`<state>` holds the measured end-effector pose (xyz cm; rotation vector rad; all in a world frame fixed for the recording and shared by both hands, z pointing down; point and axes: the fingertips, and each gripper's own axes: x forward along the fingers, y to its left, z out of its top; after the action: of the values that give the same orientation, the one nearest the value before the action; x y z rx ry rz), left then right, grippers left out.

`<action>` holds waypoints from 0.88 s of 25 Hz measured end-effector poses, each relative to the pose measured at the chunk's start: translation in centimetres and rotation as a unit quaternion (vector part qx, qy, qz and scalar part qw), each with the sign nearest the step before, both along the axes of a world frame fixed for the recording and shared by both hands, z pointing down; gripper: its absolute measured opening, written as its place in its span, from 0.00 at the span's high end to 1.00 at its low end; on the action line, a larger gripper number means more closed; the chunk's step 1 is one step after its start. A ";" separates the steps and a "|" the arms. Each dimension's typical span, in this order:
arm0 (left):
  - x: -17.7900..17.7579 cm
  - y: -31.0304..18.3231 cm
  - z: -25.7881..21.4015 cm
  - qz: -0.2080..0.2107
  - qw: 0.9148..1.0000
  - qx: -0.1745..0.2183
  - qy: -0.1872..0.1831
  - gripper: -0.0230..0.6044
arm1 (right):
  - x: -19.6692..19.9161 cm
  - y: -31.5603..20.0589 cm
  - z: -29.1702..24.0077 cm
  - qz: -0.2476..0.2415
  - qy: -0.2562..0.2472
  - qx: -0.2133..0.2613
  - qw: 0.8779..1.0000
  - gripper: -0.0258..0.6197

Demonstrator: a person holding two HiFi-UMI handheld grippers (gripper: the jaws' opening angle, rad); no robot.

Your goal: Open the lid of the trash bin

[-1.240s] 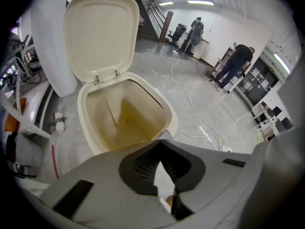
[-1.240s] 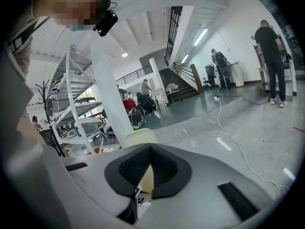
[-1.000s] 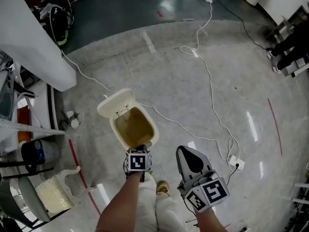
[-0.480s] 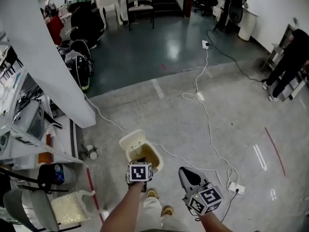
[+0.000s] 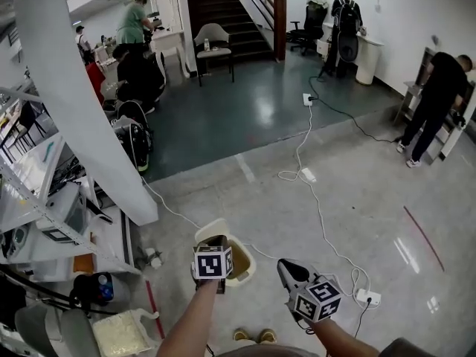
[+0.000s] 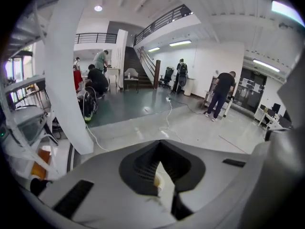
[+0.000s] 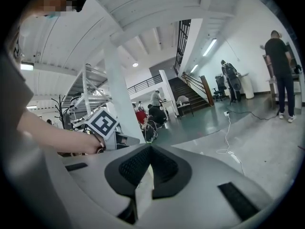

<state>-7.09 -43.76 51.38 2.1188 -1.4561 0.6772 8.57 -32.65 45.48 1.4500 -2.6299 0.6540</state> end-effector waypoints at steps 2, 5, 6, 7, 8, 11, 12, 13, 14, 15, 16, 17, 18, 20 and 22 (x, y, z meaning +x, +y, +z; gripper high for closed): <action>-0.2 1.1 -2.5 0.009 1.000 0.029 -0.002 0.96 | -0.4 0.6 -0.6 0.003 -0.002 0.001 1.000 0.91; -0.6 3.1 -5.6 0.017 0.998 0.057 0.007 0.96 | -1.2 1.3 -1.9 0.001 -0.003 0.011 1.000 0.91; -0.8 3.9 -6.3 0.020 0.998 0.064 0.012 0.96 | -1.6 1.6 -2.3 0.001 -0.004 0.014 1.000 0.91; -1.1 4.7 -7.0 0.023 0.997 0.072 0.015 0.96 | -1.9 1.8 -2.6 0.001 -0.004 0.017 1.000 0.91; -1.4 5.4 -7.6 0.026 0.996 0.080 0.018 0.96 | -2.3 2.0 -2.9 0.003 -0.003 0.020 1.000 0.91; -1.8 7.6 -9.6 0.035 0.993 0.112 0.027 0.96 | -2.8 2.6 -3.6 0.009 0.005 0.028 1.000 0.91; -1.8 8.4 -10.2 0.038 0.991 0.124 0.028 0.96 | -2.8 2.8 -3.9 0.010 0.010 0.031 0.999 0.91; -1.6 9.2 -10.9 0.040 0.989 0.137 0.029 0.96 | -2.7 3.1 -4.0 0.011 0.016 0.035 0.999 0.91; -1.5 9.9 -11.4 0.041 0.988 0.149 0.030 0.96 | -2.7 3.4 -4.2 0.012 0.022 0.039 0.999 0.91; -1.5 10.6 -11.9 0.042 0.986 0.160 0.031 0.96 | -2.6 3.6 -4.3 0.013 0.028 0.044 0.999 0.91; -1.5 11.3 -12.3 0.043 0.984 0.172 0.031 0.96 | -2.6 3.8 -4.5 0.014 0.032 0.050 0.998 0.91; -1.4 11.9 -12.6 0.044 0.982 0.183 0.031 0.96 | -2.6 3.9 -4.8 0.016 0.033 0.057 0.998 0.91; -1.2 12.5 -12.9 0.047 0.979 0.194 0.030 0.96 | -2.5 4.1 -5.1 0.018 0.031 0.064 0.997 0.91; -0.8 13.7 -13.2 0.055 0.974 0.217 0.024 0.96 | -2.3 4.6 -5.8 0.021 0.025 0.079 0.996 0.91; -0.4 14.7 -13.3 0.062 0.969 0.237 0.019 0.96 | -2.3 5.0 -6.2 0.021 0.023 0.091 0.995 0.91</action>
<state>-7.47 -29.06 38.09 2.5817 -1.5965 0.3480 6.30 -27.62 39.28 1.5513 -2.6910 0.3877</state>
